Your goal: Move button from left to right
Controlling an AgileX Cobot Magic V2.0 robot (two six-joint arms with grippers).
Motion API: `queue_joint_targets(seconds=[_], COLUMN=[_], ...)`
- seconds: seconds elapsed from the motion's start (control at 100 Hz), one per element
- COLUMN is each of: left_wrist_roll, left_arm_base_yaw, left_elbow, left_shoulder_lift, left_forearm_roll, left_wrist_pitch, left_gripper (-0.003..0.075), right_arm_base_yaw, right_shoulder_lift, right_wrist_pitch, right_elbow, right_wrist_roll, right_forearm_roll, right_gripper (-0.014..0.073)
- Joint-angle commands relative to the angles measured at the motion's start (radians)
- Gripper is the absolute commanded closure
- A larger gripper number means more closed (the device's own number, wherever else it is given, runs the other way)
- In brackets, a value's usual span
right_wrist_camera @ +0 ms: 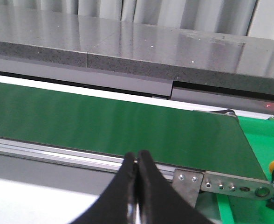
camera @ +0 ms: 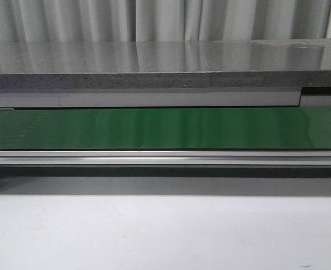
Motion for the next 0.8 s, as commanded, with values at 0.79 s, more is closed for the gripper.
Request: queue_joint_targets(seconds=[0.79], left_wrist_roll=[-0.002], left_arm_base_yaw=[-0.008], left_elbow=[-0.025], left_shoulder_lift=[-0.047], left_forearm_roll=[0.059], left_wrist_pitch=[-0.087], left_gripper=[0.0715], right_arm_base_yaw=[0.001], right_shoulder_lift=[-0.017], right_wrist_pitch=[-0.079], right_elbow=[0.000], right_wrist_roll=[0.000], right_forearm_roll=[-0.004], right_gripper=[0.0662])
